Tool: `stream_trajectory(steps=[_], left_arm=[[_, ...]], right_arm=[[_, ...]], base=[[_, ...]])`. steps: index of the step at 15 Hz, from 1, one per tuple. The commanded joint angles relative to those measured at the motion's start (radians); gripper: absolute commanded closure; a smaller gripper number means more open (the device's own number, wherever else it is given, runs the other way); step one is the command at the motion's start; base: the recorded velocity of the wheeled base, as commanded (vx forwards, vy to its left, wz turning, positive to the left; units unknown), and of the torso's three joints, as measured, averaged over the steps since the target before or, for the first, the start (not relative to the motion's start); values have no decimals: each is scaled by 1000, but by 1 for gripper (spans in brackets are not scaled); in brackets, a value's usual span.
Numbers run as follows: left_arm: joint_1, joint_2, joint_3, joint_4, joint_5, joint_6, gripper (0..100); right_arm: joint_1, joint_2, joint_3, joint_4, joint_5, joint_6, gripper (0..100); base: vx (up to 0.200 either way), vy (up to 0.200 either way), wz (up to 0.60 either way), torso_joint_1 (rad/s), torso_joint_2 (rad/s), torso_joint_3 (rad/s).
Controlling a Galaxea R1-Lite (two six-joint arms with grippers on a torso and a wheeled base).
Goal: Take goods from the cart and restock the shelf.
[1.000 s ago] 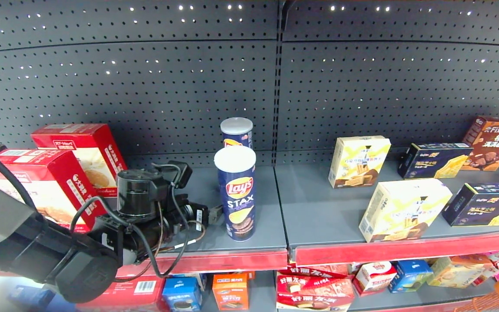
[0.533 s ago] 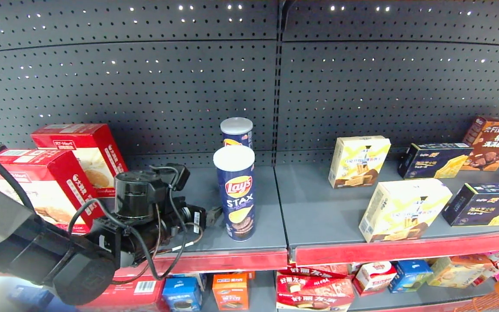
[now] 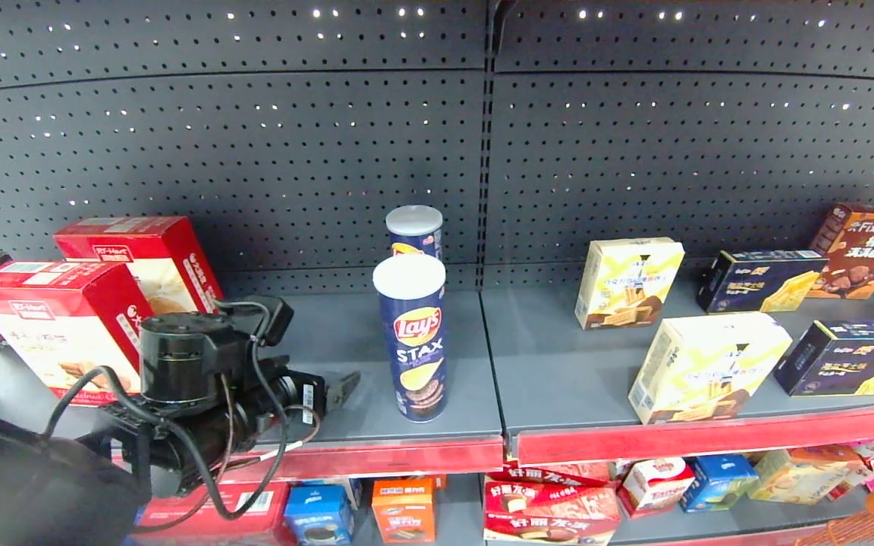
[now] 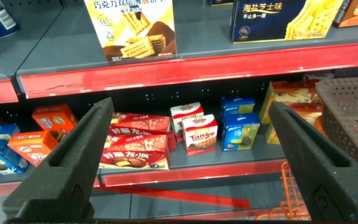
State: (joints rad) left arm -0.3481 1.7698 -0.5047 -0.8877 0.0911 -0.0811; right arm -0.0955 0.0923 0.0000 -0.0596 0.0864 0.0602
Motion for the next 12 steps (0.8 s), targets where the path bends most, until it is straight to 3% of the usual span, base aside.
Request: stream_trajectory(steps=[1,3,4,7,8,10,12], left_arm=[[11,-131,57,-1,22,-34,0],[23,-230,109,1,45,-80,0],[35,-257,127,1,45,-85,0],[166,-423,236,3,33,-83,0],[212,-521,313,6,12,-82,0],[253,-665,451,1,-24,-77,0],[376,-773,505,24,-42,-78,0]], right_arm=[[0,1,0,0,1,-3,0],[0,1,0,1,3,-7,0],[0,1,0,1,4,-7,0],[0,3,0,1,3,-8,0],[0,1,0,1,4,-10,0],[0,3,0,3,9,-25,0],[0,1,0,6,12,-63,0]], base=[[0,0,0,0,0,0],[0,0,0,0,0,0],[0,0,0,0,0,0],[0,0,0,0,0,0],[0,0,0,0,0,0],[0,0,0,0,0,0],[0,0,0,0,0,0]])
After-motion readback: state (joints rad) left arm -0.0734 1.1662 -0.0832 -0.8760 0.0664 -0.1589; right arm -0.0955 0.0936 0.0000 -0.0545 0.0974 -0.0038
